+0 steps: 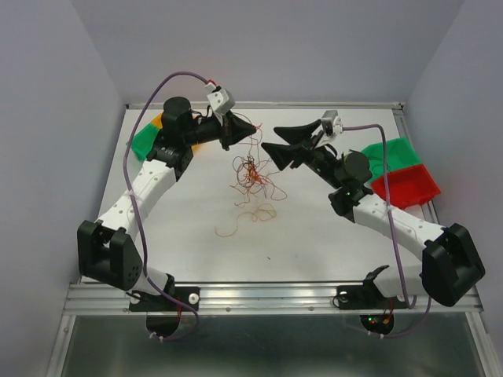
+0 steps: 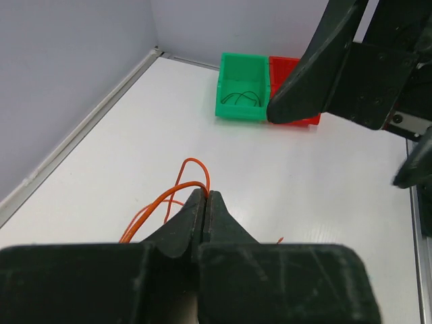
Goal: Untangle the cables
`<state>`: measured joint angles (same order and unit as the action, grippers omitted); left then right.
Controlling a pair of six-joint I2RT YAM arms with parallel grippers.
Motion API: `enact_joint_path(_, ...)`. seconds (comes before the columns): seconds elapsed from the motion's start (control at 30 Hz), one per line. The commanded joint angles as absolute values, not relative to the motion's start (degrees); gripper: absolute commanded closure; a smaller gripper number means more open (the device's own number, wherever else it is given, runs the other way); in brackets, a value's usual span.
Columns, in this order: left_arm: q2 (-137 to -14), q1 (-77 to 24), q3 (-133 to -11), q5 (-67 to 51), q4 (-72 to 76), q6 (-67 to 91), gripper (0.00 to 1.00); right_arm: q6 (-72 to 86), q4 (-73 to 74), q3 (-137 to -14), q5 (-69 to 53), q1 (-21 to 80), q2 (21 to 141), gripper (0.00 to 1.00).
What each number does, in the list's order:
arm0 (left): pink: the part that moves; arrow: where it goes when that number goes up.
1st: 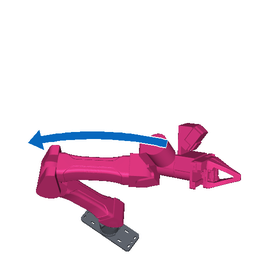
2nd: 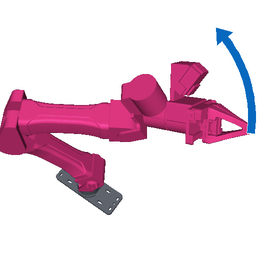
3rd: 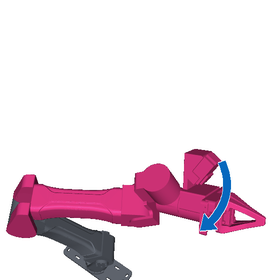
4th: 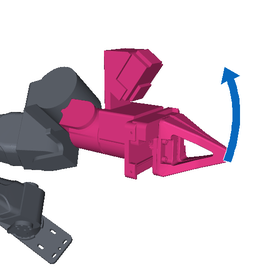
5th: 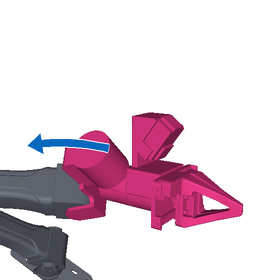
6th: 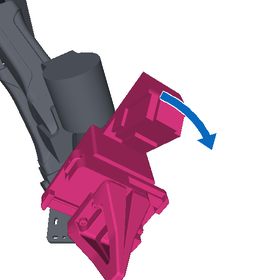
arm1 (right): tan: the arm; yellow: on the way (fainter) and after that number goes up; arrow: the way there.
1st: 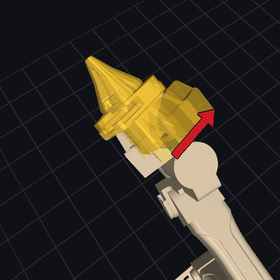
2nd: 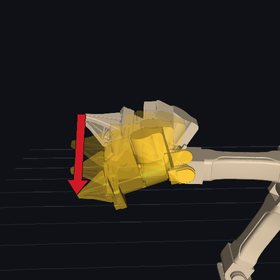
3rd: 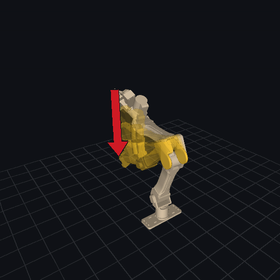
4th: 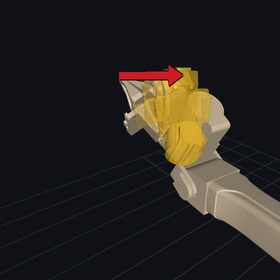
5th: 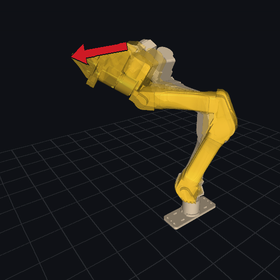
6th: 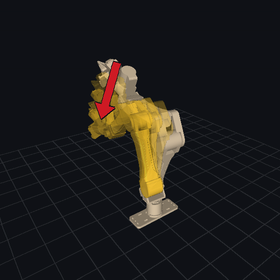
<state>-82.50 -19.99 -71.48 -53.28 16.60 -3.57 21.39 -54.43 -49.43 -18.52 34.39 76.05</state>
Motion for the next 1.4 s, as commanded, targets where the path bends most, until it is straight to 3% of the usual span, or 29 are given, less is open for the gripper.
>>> enact_joint_path(0.0,-77.0,-20.0,-75.2,-51.6,15.9,-4.0,1.0,17.2,-52.6,-44.9,-17.3,33.4,75.0,0.28)
enact_joint_path(0.67,-73.3,-20.0,-76.2,-52.2,14.2,-3.8,1.0,19.8,-60.4,-49.4,-32.6,33.5,90.8,0.31)
enact_joint_path(0.93,-73.7,-20.0,-75.8,-54.0,14.2,-2.9,1.0,24.2,-72.1,-51.1,-33.0,33.5,95.8,0.35)
enact_joint_path(1.37,-74.4,-21.1,-75.9,-54.7,14.0,-2.7,1.0,25.2,-73.0,-58.8,-33.5,33.4,100.5,0.41)
